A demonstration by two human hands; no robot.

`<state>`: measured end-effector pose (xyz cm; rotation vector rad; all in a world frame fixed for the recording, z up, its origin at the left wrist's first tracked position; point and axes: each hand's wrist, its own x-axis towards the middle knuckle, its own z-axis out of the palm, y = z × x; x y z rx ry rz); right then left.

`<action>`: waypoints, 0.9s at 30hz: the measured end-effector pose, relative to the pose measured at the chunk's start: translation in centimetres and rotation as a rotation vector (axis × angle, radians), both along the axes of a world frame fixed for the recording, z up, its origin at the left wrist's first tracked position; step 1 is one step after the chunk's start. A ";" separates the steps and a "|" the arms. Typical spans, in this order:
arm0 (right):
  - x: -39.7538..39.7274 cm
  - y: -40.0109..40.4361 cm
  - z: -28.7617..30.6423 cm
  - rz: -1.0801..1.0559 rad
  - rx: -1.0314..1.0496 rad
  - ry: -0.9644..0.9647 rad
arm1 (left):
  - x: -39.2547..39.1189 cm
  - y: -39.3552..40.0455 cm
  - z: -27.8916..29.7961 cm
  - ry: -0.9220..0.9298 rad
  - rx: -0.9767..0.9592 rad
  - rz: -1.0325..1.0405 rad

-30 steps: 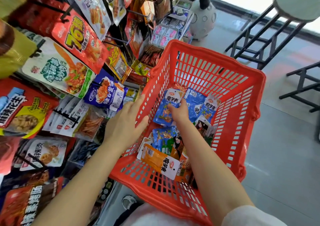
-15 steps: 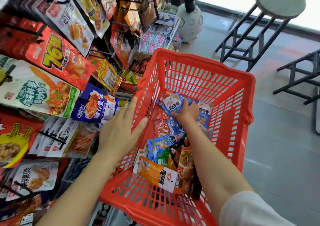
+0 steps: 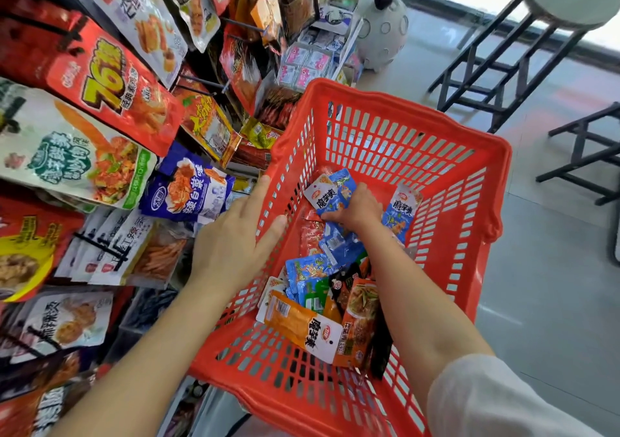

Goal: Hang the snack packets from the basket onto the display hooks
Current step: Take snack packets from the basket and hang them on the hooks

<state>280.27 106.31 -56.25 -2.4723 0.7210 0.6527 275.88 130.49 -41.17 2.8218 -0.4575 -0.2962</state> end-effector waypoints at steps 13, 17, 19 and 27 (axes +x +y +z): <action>-0.9 -0.4 4.0 -0.212 0.517 -0.130 | 0.2 -0.4 0.5 0.031 0.025 0.032; -1.9 -0.4 10.0 -0.265 0.761 -0.277 | 0.2 -0.1 0.6 0.130 0.040 0.044; -3.0 0.2 12.6 -0.305 0.878 -0.333 | 0.0 0.1 1.2 0.157 -0.017 0.062; -9.1 4.2 18.9 -0.554 1.283 -0.421 | -4.6 -2.0 5.3 0.506 -0.837 0.273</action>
